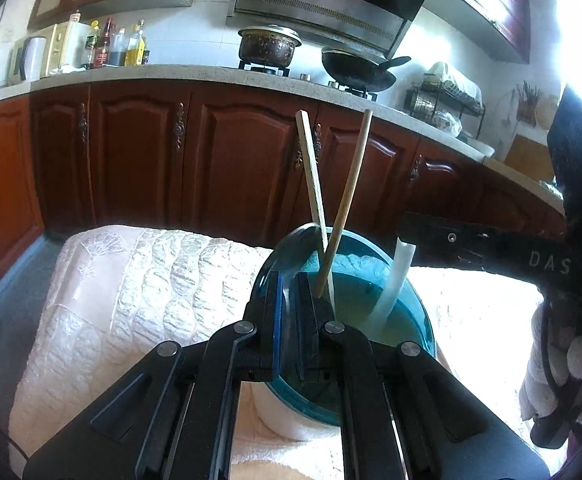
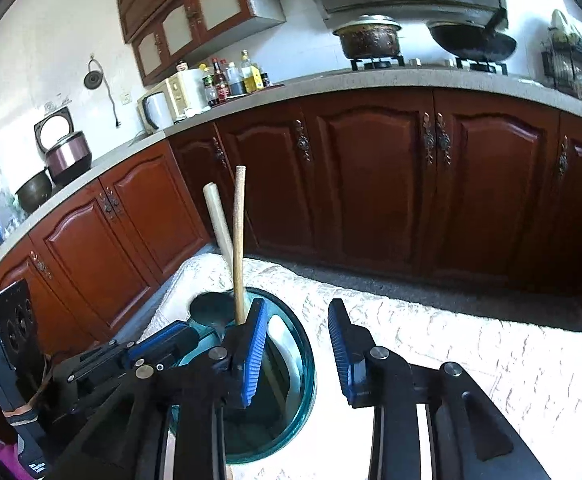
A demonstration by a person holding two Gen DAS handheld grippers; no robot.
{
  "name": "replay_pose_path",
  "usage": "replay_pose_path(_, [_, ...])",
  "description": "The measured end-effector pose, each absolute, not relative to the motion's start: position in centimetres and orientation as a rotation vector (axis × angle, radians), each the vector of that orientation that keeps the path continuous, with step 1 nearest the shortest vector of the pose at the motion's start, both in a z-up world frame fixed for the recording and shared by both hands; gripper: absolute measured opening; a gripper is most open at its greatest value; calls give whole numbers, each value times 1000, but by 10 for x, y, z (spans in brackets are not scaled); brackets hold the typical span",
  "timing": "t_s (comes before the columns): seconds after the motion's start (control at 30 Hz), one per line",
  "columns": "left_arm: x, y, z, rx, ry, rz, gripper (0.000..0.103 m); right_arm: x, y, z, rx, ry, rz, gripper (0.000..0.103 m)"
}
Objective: Organize utensils
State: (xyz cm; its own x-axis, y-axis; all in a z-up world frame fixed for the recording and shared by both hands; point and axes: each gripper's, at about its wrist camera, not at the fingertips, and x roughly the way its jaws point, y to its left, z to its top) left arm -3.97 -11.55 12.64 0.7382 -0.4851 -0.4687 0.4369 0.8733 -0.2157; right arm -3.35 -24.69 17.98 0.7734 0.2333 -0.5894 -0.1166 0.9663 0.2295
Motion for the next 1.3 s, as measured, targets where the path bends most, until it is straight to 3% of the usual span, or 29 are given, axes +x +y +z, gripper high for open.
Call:
replay_pose_path(0.13, [-48, -111, 135, -91, 531, -511, 12, -46, -257, 191, 229, 640, 185, 30])
replay_pose_path(0.3, [-61, -105, 146, -89, 532, -521, 41, -71, -272, 204, 266, 625, 167, 33])
replay_pose_path(0.57, [-92, -111, 155, -28, 578, -500, 56, -119, -288, 200, 237, 678, 93, 34])
replay_pose_path(1.3, [-132, -126, 145, 59, 750, -438, 58, -207, -306, 158, 265, 824, -43, 39])
